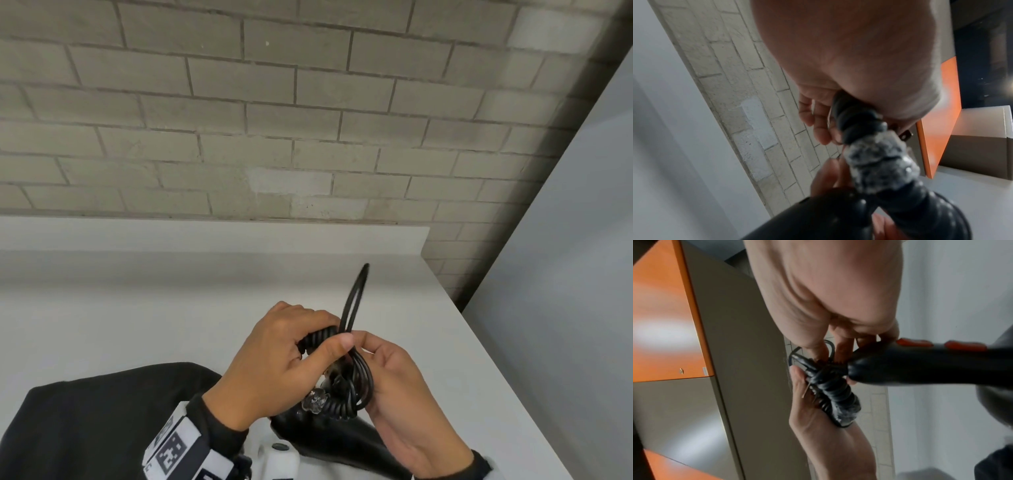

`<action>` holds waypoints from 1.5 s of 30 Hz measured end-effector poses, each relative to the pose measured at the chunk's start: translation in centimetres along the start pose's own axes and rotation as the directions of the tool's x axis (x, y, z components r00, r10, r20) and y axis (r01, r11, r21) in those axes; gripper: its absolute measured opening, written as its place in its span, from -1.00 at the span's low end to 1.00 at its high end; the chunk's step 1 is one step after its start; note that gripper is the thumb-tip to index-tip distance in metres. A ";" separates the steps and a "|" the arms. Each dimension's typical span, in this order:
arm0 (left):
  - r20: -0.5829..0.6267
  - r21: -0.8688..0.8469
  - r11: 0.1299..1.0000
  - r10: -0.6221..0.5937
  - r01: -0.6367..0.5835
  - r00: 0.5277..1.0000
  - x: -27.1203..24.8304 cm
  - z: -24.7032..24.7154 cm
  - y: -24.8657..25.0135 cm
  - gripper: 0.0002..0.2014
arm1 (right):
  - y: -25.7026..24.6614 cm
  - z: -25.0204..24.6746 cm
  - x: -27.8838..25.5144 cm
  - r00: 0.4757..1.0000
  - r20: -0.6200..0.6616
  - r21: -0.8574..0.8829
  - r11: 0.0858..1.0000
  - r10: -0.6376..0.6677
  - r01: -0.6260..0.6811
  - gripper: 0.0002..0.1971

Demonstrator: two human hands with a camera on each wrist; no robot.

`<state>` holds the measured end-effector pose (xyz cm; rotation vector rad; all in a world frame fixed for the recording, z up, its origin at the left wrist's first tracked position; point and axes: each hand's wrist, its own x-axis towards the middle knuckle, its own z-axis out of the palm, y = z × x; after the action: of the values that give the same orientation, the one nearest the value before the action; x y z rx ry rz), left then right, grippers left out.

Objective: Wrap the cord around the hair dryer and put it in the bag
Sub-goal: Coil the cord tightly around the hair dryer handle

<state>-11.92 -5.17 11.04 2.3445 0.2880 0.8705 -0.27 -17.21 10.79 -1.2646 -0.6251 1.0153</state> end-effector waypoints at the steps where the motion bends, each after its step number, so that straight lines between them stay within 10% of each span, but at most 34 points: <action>1: 0.009 -0.032 0.999 -0.018 0.018 1.000 0.0 -0.1 0.1 -0.69 | -0.1 0.1 -0.1 1.000 0.009 0.014 1.000 0.007 -0.007 -0.84; 12: 0.019 -0.257 0.927 -0.278 0.274 0.960 -0.3 -0.3 -0.1 -0.68 | 0.5 0.0 -0.9 0.998 0.055 0.139 0.990 -0.002 -0.006 -0.46; 19: 0.038 -0.243 0.912 -0.330 0.329 0.943 -0.1 -0.3 0.5 -0.83 | 0.0 -0.7 -2.2 0.957 0.233 -0.203 0.954 -0.174 0.223 -0.51; 25: -0.005 -0.145 0.949 -0.283 0.279 0.959 0.2 -0.1 1.2 -0.86 | -1.2 0.1 -3.2 0.942 0.122 -0.587 0.743 -0.311 0.321 -0.75; 31: -0.036 -0.138 0.958 -0.259 0.252 0.965 0.3 -0.3 1.3 -0.86 | -2.8 -1.1 -3.1 0.791 0.246 -0.871 0.230 -0.560 0.434 -0.79; 37: -0.033 -0.158 0.958 -0.246 0.238 0.969 0.0 -0.2 1.6 -0.53 | -7.1 -1.7 -3.7 0.799 0.194 -0.409 0.693 -0.570 0.594 -0.65; 45: 0.041 -0.129 0.979 -0.154 0.158 0.987 -0.1 -0.8 0.8 -0.70 | -11.8 -1.8 -3.5 0.741 0.131 -0.147 0.726 -0.659 0.672 -0.73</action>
<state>-12.54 -5.48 11.92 2.1790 0.3849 0.7540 2.85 -20.98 22.21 -1.0289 -1.1539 0.3943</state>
